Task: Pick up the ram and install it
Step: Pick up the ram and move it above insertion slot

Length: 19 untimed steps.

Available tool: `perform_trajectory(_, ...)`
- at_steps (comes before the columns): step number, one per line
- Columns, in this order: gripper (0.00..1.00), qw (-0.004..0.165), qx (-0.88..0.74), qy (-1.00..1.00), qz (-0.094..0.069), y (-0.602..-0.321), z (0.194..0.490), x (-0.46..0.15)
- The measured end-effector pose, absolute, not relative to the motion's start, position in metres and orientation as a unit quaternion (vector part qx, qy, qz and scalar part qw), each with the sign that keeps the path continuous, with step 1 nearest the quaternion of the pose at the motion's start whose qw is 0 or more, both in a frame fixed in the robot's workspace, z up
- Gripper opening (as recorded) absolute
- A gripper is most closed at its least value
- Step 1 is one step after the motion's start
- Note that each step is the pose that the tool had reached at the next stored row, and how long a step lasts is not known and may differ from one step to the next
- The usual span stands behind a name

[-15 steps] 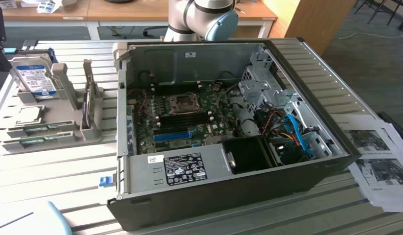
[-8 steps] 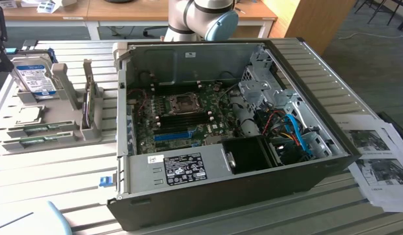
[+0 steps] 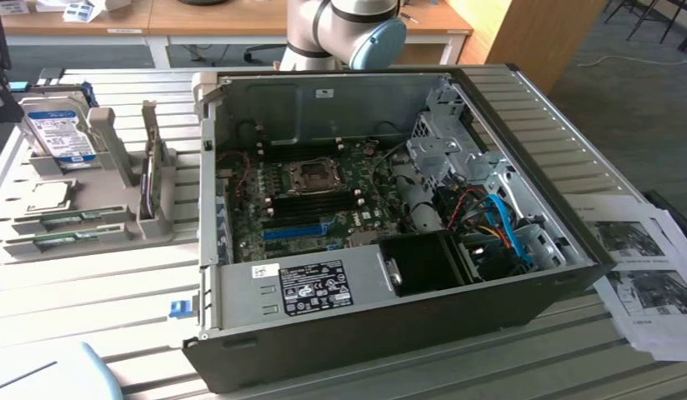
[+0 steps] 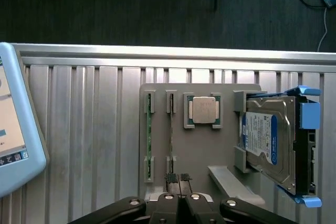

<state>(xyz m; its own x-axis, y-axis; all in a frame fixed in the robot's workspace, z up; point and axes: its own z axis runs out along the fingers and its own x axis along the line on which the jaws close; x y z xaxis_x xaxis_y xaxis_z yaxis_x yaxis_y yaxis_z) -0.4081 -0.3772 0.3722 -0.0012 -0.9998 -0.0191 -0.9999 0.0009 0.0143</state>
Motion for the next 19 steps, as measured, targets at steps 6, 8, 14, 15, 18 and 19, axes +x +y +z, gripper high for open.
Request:
perform_trajectory(6,0.09,0.002,-0.707,0.707,0.012,-0.377,0.372,-0.408)
perform_trajectory(8,0.09,0.002,-0.707,0.707,0.012,-0.377,0.372,-0.408)
perform_trajectory(14,0.09,0.002,-0.707,0.707,0.012,-0.377,0.368,-0.408)
perform_trajectory(15,0.09,0.002,-0.707,0.707,0.012,-0.377,0.367,-0.408)
perform_trajectory(18,0.09,0.002,-0.707,0.707,0.011,-0.377,0.361,-0.408)
perform_trajectory(19,0.09,0.002,-0.707,0.707,0.011,-0.377,0.359,-0.408)
